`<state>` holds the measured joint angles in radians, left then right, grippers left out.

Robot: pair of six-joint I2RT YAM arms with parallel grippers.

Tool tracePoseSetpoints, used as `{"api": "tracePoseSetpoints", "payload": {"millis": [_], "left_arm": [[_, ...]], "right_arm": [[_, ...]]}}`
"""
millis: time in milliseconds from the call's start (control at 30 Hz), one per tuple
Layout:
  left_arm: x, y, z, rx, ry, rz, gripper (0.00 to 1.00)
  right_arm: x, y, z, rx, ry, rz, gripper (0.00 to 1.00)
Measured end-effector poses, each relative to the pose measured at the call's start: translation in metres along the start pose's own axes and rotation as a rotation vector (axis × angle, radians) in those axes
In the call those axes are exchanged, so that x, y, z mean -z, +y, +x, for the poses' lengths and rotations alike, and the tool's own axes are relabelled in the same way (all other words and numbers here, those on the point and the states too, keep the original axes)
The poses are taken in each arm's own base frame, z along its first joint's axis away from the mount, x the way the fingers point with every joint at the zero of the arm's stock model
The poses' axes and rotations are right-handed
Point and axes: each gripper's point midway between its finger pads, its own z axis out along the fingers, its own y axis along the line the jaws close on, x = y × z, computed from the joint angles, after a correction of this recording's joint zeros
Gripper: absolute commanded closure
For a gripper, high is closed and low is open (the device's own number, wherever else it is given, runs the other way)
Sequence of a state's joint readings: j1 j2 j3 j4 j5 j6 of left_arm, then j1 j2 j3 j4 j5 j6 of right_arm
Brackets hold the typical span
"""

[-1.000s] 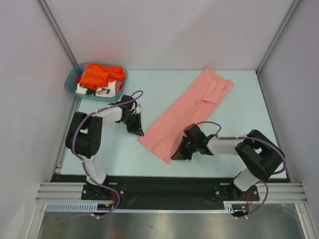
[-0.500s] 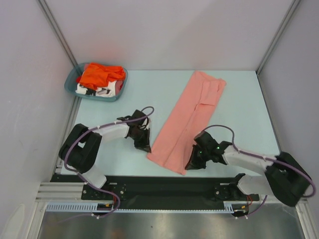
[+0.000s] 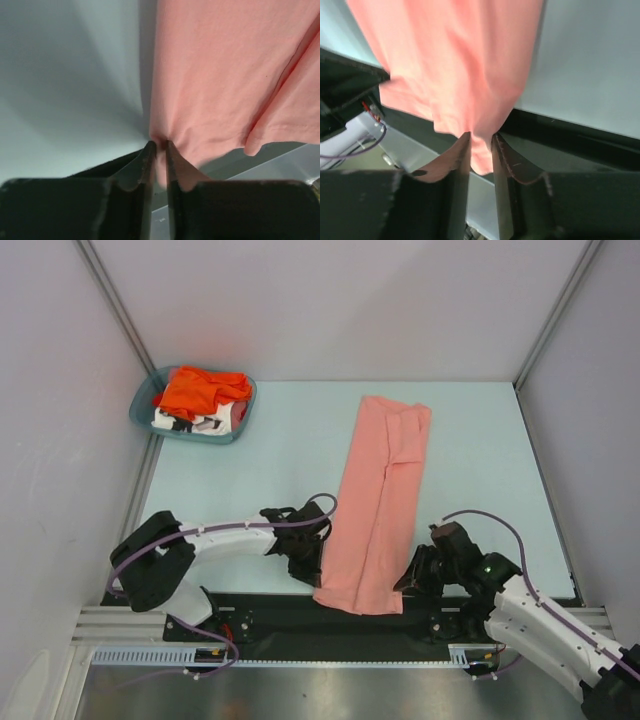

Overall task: Fold and stack the t-shirts
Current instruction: Fold the tshirt

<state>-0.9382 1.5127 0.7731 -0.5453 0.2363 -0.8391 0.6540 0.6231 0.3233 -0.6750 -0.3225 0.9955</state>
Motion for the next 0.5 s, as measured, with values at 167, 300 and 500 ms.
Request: {"api": "tracePoseSetpoints", "payload": {"millis": [167,300,500], "left_arm": [[0.008,0.002,0.006,0.028,-0.02,-0.033,0.36],[0.035,-0.002,-0.007,0.023,-0.093,-0.055,0.33],[0.083,-0.035,-0.073,-0.027,-0.259,-0.006,0.35]], "right_arm": [[0.003,-0.014,-0.013,-0.045,0.016,0.097,0.46],[0.021,0.003,-0.06,-0.049,-0.071,0.109,0.4],[0.038,0.011,-0.18,-0.125,-0.264,0.087,0.3]]}}
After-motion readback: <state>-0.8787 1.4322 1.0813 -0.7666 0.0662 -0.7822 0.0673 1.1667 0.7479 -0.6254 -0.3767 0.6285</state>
